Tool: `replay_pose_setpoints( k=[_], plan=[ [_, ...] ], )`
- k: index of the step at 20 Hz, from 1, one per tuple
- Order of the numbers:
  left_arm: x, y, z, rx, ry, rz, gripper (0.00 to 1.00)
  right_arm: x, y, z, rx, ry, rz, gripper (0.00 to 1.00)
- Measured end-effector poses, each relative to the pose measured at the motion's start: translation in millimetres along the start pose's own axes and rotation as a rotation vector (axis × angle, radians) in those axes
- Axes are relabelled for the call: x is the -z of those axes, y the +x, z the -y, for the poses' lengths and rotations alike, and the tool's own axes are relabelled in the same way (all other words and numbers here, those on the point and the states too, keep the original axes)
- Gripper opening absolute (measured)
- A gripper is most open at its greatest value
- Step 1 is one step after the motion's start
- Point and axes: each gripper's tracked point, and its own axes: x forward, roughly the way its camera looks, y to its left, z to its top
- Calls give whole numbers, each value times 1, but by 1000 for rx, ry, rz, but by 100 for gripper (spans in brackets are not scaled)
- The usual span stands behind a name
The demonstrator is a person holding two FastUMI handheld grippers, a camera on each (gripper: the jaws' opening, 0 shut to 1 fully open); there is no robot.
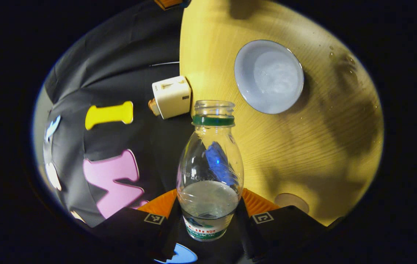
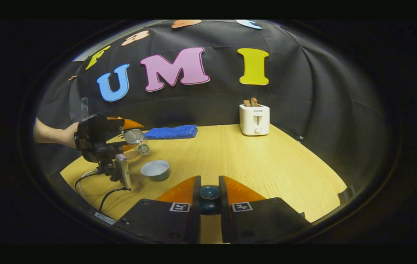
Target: Open the teacup lid with one hand, grasp the water bottle and pour water into the teacup with the other hand; after pouring, place the water bottle on the coaster and then close the teacup lid.
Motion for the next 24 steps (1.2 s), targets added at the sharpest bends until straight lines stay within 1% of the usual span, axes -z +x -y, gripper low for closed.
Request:
replay_pose_setpoints(
  k=[1,2,4,5,6,11,13,15,17,21,23,24],
  plan=[
    [6,-2,8,26,-83,-13,71,-2,0,-3,-3,1,2,31],
    [12,-4,18,58,-175,-37,71,-5,0,-7,-9,7,5,26],
    [22,-11,32,92,-346,-70,71,-13,-1,-14,-22,24,17,26],
    [27,-12,36,107,-438,-83,71,-16,1,-18,-29,35,21,31],
    [29,-14,39,116,-529,-91,71,-19,2,-21,-33,43,23,26],
    [27,-26,36,152,-945,-75,71,-29,11,-25,-16,30,28,26],
    [31,-41,36,183,-1127,-59,71,-33,16,-29,-13,25,28,26],
    [35,-44,35,202,-1299,-63,71,-37,23,-39,-17,25,31,26],
    [38,-49,31,191,-1447,-61,72,-44,30,-50,-27,19,42,26],
    [61,-45,26,121,-1705,-32,71,-48,45,-79,-57,6,45,26],
    [74,-45,24,76,-1802,-7,71,-49,51,-92,-74,5,48,26],
    [82,-46,22,49,-1833,10,71,-47,55,-98,-82,3,44,26]
  ],
)
